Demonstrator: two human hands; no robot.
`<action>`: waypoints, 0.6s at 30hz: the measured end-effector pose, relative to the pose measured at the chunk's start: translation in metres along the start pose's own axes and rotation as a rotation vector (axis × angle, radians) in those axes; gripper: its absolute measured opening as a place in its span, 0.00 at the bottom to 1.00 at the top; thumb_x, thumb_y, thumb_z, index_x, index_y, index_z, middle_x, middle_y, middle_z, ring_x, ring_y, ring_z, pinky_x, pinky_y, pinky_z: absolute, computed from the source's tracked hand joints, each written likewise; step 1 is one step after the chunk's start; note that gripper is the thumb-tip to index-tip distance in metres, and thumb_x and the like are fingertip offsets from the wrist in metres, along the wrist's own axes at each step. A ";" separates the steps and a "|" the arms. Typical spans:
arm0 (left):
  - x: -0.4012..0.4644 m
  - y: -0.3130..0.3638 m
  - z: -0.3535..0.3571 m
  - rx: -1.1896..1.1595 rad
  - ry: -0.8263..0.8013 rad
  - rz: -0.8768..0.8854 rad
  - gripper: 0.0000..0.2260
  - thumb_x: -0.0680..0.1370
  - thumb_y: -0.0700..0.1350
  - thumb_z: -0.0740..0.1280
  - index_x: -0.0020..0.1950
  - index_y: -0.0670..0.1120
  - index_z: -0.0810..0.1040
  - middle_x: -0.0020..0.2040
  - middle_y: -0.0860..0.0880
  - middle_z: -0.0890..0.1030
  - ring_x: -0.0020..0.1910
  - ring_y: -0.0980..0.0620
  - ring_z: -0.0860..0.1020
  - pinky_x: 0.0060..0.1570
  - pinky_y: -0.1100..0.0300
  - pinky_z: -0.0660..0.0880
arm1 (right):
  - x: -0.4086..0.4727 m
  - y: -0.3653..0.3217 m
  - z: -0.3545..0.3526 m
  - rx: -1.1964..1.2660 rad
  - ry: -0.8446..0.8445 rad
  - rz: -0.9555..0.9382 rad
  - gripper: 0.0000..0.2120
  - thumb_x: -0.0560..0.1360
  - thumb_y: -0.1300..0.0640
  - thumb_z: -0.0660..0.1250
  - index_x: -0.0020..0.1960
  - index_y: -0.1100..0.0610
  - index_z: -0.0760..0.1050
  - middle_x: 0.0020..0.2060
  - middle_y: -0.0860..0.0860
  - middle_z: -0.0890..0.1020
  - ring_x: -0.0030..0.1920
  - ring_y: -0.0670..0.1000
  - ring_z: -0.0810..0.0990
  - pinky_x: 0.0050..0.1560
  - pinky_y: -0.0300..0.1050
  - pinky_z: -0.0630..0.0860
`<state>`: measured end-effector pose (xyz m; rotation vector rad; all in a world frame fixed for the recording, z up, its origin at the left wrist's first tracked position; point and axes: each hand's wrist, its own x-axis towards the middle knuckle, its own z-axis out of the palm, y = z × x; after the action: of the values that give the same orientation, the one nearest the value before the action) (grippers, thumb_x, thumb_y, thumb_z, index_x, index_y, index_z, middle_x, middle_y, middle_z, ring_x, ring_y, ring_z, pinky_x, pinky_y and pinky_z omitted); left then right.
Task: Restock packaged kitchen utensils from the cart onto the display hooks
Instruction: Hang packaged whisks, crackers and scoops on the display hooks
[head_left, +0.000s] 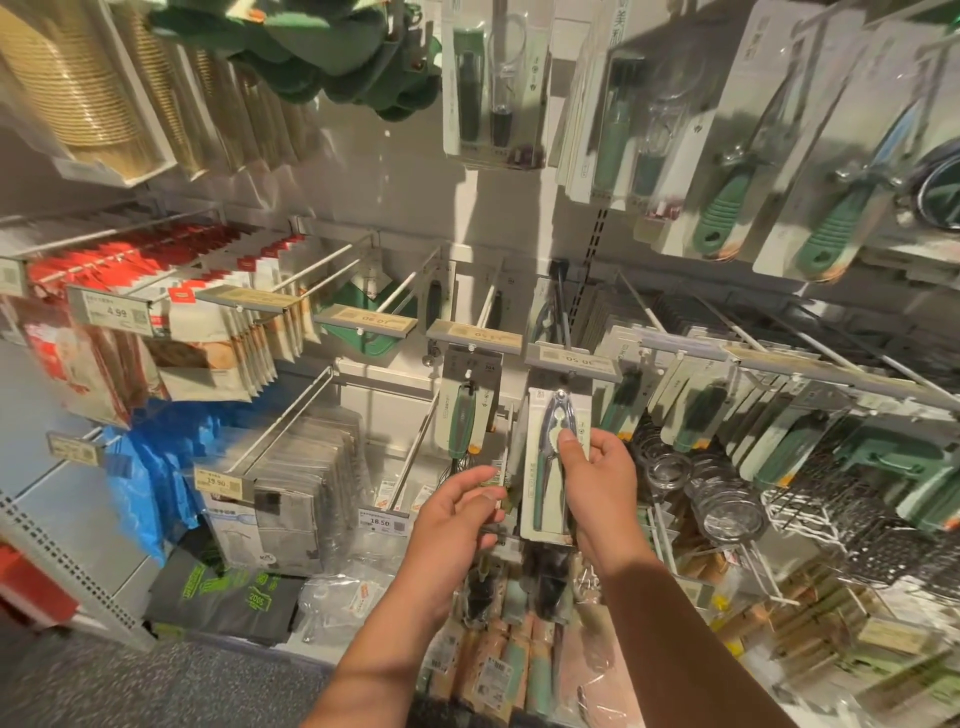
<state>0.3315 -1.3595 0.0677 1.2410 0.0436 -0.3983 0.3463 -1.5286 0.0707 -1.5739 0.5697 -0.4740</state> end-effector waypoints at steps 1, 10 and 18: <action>0.000 0.001 -0.002 -0.003 0.006 0.000 0.11 0.81 0.38 0.69 0.62 0.49 0.82 0.54 0.46 0.86 0.45 0.54 0.81 0.38 0.66 0.77 | 0.003 -0.002 0.002 -0.026 0.006 0.003 0.16 0.82 0.48 0.67 0.66 0.54 0.73 0.63 0.51 0.79 0.64 0.51 0.76 0.66 0.51 0.72; -0.001 -0.001 -0.010 -0.004 0.028 -0.008 0.10 0.81 0.40 0.70 0.60 0.51 0.83 0.52 0.46 0.85 0.47 0.53 0.81 0.38 0.66 0.77 | 0.027 0.001 0.010 -0.128 0.026 0.155 0.27 0.80 0.42 0.68 0.71 0.59 0.72 0.66 0.55 0.77 0.64 0.59 0.75 0.63 0.53 0.71; -0.001 -0.009 0.016 0.031 0.008 -0.029 0.09 0.82 0.41 0.68 0.59 0.52 0.83 0.54 0.47 0.86 0.50 0.51 0.83 0.46 0.59 0.77 | 0.009 0.045 -0.026 -0.145 -0.103 0.295 0.17 0.82 0.45 0.67 0.60 0.58 0.76 0.49 0.54 0.81 0.47 0.53 0.81 0.45 0.45 0.74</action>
<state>0.3244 -1.3761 0.0647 1.2739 0.0630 -0.4207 0.3341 -1.5563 0.0272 -1.6073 0.7563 -0.1305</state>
